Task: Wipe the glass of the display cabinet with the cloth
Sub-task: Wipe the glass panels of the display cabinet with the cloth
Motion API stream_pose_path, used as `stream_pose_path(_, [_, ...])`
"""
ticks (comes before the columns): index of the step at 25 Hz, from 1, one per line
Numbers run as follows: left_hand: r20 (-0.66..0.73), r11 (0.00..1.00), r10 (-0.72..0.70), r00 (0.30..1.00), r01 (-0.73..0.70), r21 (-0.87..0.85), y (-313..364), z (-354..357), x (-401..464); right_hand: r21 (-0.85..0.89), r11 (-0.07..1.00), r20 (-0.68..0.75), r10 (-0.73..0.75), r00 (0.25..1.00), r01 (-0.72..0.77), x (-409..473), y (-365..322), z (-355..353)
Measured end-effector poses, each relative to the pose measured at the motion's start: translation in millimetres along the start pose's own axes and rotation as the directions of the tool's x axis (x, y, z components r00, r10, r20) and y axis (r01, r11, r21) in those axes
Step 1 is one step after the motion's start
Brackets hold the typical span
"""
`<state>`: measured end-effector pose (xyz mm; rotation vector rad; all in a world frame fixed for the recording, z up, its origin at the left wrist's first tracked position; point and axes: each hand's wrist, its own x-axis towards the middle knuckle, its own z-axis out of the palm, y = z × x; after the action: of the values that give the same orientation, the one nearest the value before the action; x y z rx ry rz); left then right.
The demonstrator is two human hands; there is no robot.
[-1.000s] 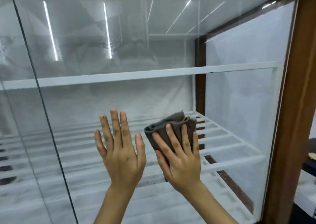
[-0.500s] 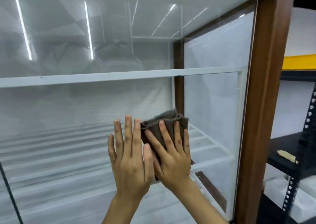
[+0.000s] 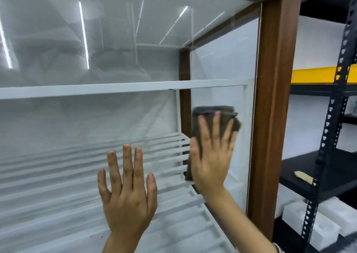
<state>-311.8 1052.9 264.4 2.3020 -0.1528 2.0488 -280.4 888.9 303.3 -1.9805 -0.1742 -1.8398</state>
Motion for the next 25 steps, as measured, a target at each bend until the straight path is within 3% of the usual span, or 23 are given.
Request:
stream_pose_path(2, [-0.003,1.0,0.0,1.0,0.0,-0.012,-1,0,0,-0.006,0.974,0.132,-0.225,0.965,0.227,-54,5,-4])
stream_pose_path(3, [-0.006,1.0,-0.002,1.0,0.002,-0.023,-2,0,1,-0.022,0.962,0.185,-0.263,0.947,0.272,-80,18,-10])
stream_pose_path(5, [-0.009,0.997,-0.026,1.0,0.025,-0.067,0,-2,1,-0.052,0.982,0.225,-0.166,0.96,0.182,-108,53,-25])
stream_pose_path(7, [0.008,0.984,-0.103,0.995,0.103,-0.148,10,-6,-5,-0.071,0.997,0.219,0.035,0.975,-0.02,-97,78,-35])
stream_pose_path(9, [0.048,0.967,-0.152,0.987,0.159,-0.198,26,-8,-21,-0.055,0.982,0.157,0.188,0.97,-0.181,-64,77,-32])
stream_pose_path(11, [0.083,0.973,-0.104,0.991,0.119,-0.198,39,-6,-37,0.005,0.976,0.097,0.215,0.972,-0.216,-50,48,-20])
stream_pose_path(13, [0.096,0.983,-0.06,0.994,0.075,-0.166,42,-2,-46,0.055,0.998,0.16,0.016,0.987,-0.025,-86,30,-13])
stream_pose_path(15, [0.093,0.99,-0.041,0.995,0.053,-0.131,39,1,-48,0.028,0.977,0.273,-0.213,0.938,0.214,-148,49,-23])
stream_pose_path(16, [0.088,0.992,-0.034,0.996,0.044,-0.119,37,2,-50,-0.019,0.967,0.308,-0.235,0.922,0.253,-171,73,-31])
stream_pose_path(20, [0.081,0.997,-0.024,0.996,0.03,-0.068,36,7,-60,-0.146,0.985,0.303,-0.045,0.952,0.093,-173,132,-44])
stream_pose_path(23, [0.11,0.996,-0.026,0.994,0.035,-0.083,39,7,-79,-0.042,0.993,0.184,0.113,0.976,-0.108,-136,92,-29])
stream_pose_path(25, [0.123,0.996,-0.015,0.992,0.025,-0.086,37,4,-87,0.026,0.994,0.13,0.1,0.986,-0.104,-120,49,-15])
